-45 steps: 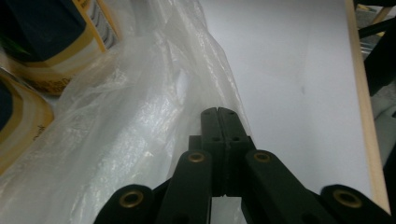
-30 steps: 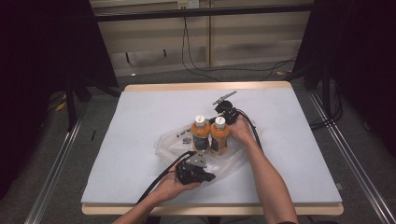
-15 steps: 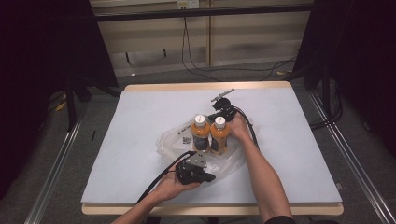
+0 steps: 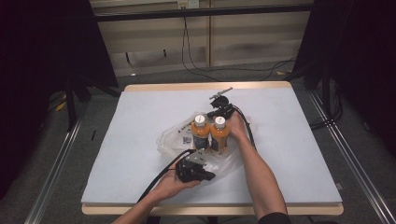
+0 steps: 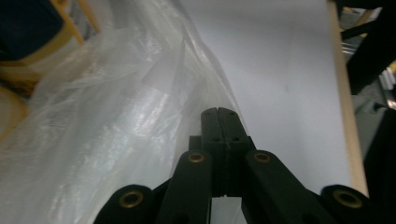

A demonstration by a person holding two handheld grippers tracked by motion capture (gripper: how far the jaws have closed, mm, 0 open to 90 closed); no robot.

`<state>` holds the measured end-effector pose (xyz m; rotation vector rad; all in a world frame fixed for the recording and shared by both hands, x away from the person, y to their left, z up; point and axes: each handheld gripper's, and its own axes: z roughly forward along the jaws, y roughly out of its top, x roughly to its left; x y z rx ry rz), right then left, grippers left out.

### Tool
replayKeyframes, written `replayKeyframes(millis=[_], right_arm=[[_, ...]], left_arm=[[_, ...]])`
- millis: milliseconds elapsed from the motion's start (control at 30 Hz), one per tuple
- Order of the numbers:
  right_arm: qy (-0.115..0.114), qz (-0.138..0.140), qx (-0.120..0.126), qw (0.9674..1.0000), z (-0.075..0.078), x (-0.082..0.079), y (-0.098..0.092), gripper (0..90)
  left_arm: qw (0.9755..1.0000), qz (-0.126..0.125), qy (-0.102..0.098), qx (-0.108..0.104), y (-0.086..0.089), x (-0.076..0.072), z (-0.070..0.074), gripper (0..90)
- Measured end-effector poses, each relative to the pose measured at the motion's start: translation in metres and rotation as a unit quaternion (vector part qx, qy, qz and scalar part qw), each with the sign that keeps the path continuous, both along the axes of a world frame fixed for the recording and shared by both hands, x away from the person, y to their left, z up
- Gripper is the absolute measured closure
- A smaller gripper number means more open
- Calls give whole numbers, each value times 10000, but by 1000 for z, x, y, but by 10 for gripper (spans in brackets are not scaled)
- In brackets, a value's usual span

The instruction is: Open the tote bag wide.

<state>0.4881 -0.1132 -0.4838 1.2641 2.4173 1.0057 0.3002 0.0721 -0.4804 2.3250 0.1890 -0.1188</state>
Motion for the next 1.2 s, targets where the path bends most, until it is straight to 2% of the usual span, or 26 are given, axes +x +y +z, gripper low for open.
replayKeyframes(millis=[100,200,233,300,367,467,567,600,667,800,867,900,933,1000,1067,1133,1200], right_arm=[[30,71,163,9998,1,0,-1,900],[18,76,308,9995,4,-4,-1,900],[-15,134,325,9994,5,-5,-2,900],[-58,161,349,9992,10,-8,-2,900],[-123,177,386,9990,13,-10,-3,900],[-223,197,601,9977,24,-16,-10,900],[-323,170,721,9967,32,-21,-17,900],[-359,190,767,9962,34,-22,-19,900],[-378,88,734,9965,39,-27,-24,900],[-530,131,919,9943,49,-38,-34,900],[-577,148,915,9940,51,-41,-37,900],[-623,159,904,9938,53,-45,-39,900],[-679,197,946,9930,57,-54,-45,900],[-755,210,1023,9917,58,-61,-50,900],[-814,242,1088,9904,59,-69,-54,896],[-872,267,1103,9897,60,-78,-58,853],[-905,303,1132,9890,61,-86,-61,808]], left_arm=[[9998,137,-97,62,0,3,2,900],[9997,196,23,-152,0,6,1,900],[9998,195,23,-97,1,7,3,900],[9994,234,92,-232,2,9,5,900],[9995,238,43,-214,3,10,7,900],[9982,364,84,-460,7,11,14,895],[9979,429,64,-488,11,13,18,882],[9974,436,68,-561,12,14,18,878],[9969,508,46,-606,15,14,20,870],[9952,655,7,-727,22,17,25,841],[9948,670,-24,-770,24,17,26,807],[9937,773,-47,-813,26,18,28,807],[9924,866,-97,-873,30,19,30,763],[9915,923,-214,-890,34,21,33,734],[9887,1100,-255,-989,38,22,35,670],[9877,1143,-332,-1016,42,22,37,628],[9867,1184,-375,-1052,45,21,39,546]])
